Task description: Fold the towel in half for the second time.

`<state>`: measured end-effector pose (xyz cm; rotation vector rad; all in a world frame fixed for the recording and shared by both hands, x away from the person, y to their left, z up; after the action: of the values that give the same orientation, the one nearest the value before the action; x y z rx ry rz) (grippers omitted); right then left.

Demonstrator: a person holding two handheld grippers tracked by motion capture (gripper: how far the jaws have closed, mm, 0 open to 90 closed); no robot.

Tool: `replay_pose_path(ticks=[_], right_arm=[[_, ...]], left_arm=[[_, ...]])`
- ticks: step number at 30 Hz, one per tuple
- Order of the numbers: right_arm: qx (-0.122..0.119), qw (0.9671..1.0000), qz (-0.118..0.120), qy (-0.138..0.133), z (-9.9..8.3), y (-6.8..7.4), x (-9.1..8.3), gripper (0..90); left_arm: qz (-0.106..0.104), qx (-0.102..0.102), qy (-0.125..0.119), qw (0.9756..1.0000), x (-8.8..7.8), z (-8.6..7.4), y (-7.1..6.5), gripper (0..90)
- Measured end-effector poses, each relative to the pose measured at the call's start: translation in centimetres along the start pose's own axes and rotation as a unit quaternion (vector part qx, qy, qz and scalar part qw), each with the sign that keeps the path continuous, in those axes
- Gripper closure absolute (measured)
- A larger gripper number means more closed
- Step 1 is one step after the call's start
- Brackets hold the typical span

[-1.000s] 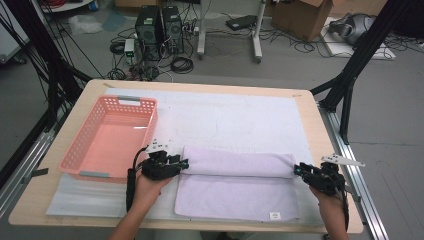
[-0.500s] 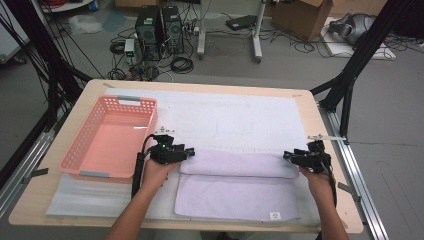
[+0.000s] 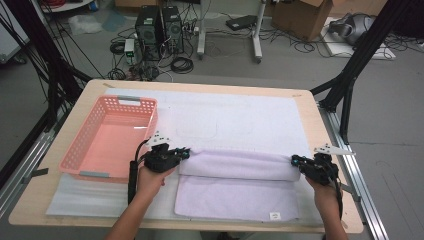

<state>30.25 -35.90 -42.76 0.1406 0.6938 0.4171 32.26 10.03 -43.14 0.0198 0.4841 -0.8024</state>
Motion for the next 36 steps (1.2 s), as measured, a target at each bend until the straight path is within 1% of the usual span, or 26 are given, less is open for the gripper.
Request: replay_pose_path(ticks=[2,3,4,7,8,9,13,14,15,20,24,26,27,29,30,31,32,33,34,36], right_arm=[[-0.008,0.9999,0.006,-0.01,-0.4,0.3,-0.7,83.7],[-0.008,0.9999,0.006,-0.013,-0.6,0.5,-1.1,83.7],[-0.012,0.9998,0.008,-0.016,-0.8,0.6,-1.5,83.7],[-0.015,0.9994,0.016,-0.025,-1.6,0.8,-2.5,83.7],[-0.011,0.9994,0.018,-0.027,-1.8,0.9,-2.8,83.7],[-0.015,0.9992,0.021,-0.029,-2.1,1.0,-3.1,83.7],[-0.019,0.9989,0.027,-0.033,-3.1,1.5,-4.1,83.7],[-0.017,0.9989,0.028,-0.033,-3.4,1.7,-4.4,83.8],[-0.022,0.9988,0.027,-0.034,-3.7,1.8,-4.6,83.7],[-0.027,0.9987,0.028,-0.034,-5.0,2.4,-5.6,83.8],[-0.029,0.9987,0.033,-0.026,-6.1,2.9,-6.3,83.9],[-0.027,0.9989,0.034,-0.018,-6.7,3.1,-6.6,83.9],[-0.032,0.9988,0.034,-0.016,-7.0,3.2,-6.7,83.9],[-0.032,0.9988,0.034,-0.01,-7.5,3.3,-7.0,83.6],[-0.029,0.9989,0.036,-0.006,-7.7,3.3,-7.1,82.1],[-0.022,0.9989,0.042,0.001,-7.8,3.3,-7.2,76.3],[-0.017,0.9991,0.037,0.006,-7.9,3.3,-7.4,67.0],[-0.015,0.9995,0.027,-0.001,-7.9,3.2,-7.6,61.5],[-0.006,0.9995,0.029,-0.011,-7.8,3.2,-7.9,59.5],[0.011,0.999,0.029,-0.033,-7.5,3.2,-8.6,54.8]], left_arm=[[-0.009,-0.001,-0.008,0.9999,-0.5,-0.4,-0.4,84.1],[-0.01,0.004,-0.011,0.9999,-0.8,-0.5,-0.6,84.0],[-0.011,0.012,-0.012,0.9998,-1.1,-0.7,-0.9,83.9],[-0.018,0.025,-0.018,0.9993,-1.9,-1.1,-1.6,83.8],[-0.02,0.026,-0.02,0.9993,-2.1,-1.3,-1.9,83.7],[-0.023,0.029,-0.019,0.9991,-2.3,-1.4,-2.1,83.6],[-0.028,0.026,-0.023,0.999,-3.2,-2.4,-2.8,83.5],[-0.027,0.027,-0.021,0.999,-3.4,-2.6,-3.0,83.5],[-0.029,0.025,-0.022,0.999,-3.5,-2.9,-3.2,83.5],[-0.024,0.032,-0.02,0.999,-4.2,-3.9,-4.1,83.3],[-0.026,0.025,-0.013,0.9992,-4.8,-4.6,-4.6,83.1],[-0.027,0.018,-0.01,0.9994,-5.1,-5.0,-4.9,82.4],[-0.028,0.015,-0.009,0.9995,-5.3,-5.1,-5.0,81.4],[-0.026,0.01,-0.005,0.9996,-5.8,-5.4,-5.1,77.8],[-0.025,0.002,-0.004,0.9997,-6.1,-5.6,-5.1,72.1],[-0.022,-0.007,-0.003,0.9997,-6.3,-5.7,-5.0,63.7],[-0.021,-0.018,-0.002,0.9996,-6.5,-5.8,-4.9,56.9],[-0.02,-0.022,-0.004,0.9996,-6.7,-5.9,-4.9,55.0],[-0.018,-0.026,-0.007,0.9995,-6.8,-6.0,-5.0,53.3],[-0.023,-0.025,-0.003,0.9994,-6.8,-6.0,-5.3,52.2]])
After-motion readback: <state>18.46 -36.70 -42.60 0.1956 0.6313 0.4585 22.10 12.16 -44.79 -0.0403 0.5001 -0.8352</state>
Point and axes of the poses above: each handheld gripper's, and its own axes: x roughly forward along the jaws, z roughly out of its top, y roughly to its left, the point moved 2 cm from there along x, roughly forward along the jaws, and after that the axes turned 9 degrees about x, right-handed, at the moved point
